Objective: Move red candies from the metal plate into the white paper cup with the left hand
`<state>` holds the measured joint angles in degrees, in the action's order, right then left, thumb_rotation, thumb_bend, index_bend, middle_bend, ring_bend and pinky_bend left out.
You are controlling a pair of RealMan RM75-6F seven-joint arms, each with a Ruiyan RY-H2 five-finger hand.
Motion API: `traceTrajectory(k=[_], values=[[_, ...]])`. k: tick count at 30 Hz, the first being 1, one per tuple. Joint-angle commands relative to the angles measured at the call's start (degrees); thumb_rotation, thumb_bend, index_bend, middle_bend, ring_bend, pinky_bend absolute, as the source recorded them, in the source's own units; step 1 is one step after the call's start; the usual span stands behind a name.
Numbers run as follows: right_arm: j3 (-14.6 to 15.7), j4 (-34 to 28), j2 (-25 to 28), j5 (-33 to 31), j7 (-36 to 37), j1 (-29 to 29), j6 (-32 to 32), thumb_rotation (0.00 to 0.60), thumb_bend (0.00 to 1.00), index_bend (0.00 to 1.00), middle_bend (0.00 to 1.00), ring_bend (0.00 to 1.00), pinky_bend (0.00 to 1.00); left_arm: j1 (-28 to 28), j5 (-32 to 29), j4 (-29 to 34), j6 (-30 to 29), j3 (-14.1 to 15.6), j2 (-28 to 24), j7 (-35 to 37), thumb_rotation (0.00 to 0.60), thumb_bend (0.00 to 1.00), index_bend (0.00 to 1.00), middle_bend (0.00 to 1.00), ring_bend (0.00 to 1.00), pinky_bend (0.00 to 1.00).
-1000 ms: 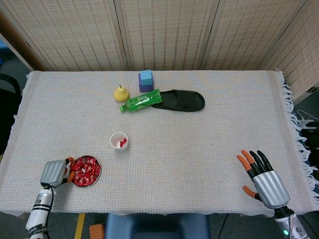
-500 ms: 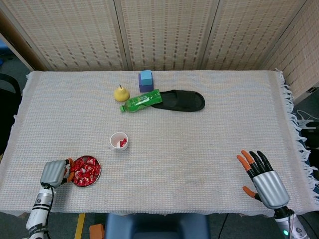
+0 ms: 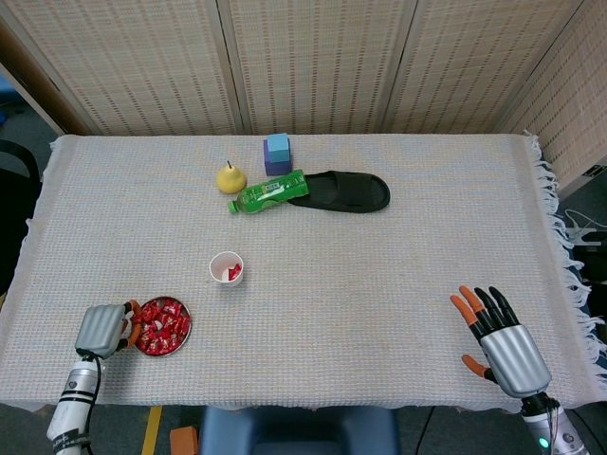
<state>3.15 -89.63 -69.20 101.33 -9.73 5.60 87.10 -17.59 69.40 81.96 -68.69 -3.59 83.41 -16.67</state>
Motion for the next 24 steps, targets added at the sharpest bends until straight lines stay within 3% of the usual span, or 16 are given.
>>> traceTrajectory(k=[1,18,24], values=[[-0.1,0.0,0.0,-0.1,0.0,0.0,-0.1,0.6,0.06,0.0,0.0,0.0,0.0,-0.1,1.1,1.4,-1.2,-0.2,-0.5,-0.8,0.6,0.52,0.52,1.0,1.0,1.0],[-1.8,0.5,-0.4,-3.2,0.3,0.4,-0.9,0.6,0.06,0.0,0.0,0.0,0.0,-7.2,2.3,14.4,-2.1,-7.6,-4.0,-10.0,0.6,0.52,0.52,1.0,1.0,1.0],[-2.3,0.6,-0.7,-4.8,-0.3,0.9,-2.5,0.6,0.06,0.0,0.0,0.0,0.0,-11.4,0.6,15.7,0.6,-9.9,-2.5,-12.2,0.6,0.52,0.52,1.0,1.0,1.0]])
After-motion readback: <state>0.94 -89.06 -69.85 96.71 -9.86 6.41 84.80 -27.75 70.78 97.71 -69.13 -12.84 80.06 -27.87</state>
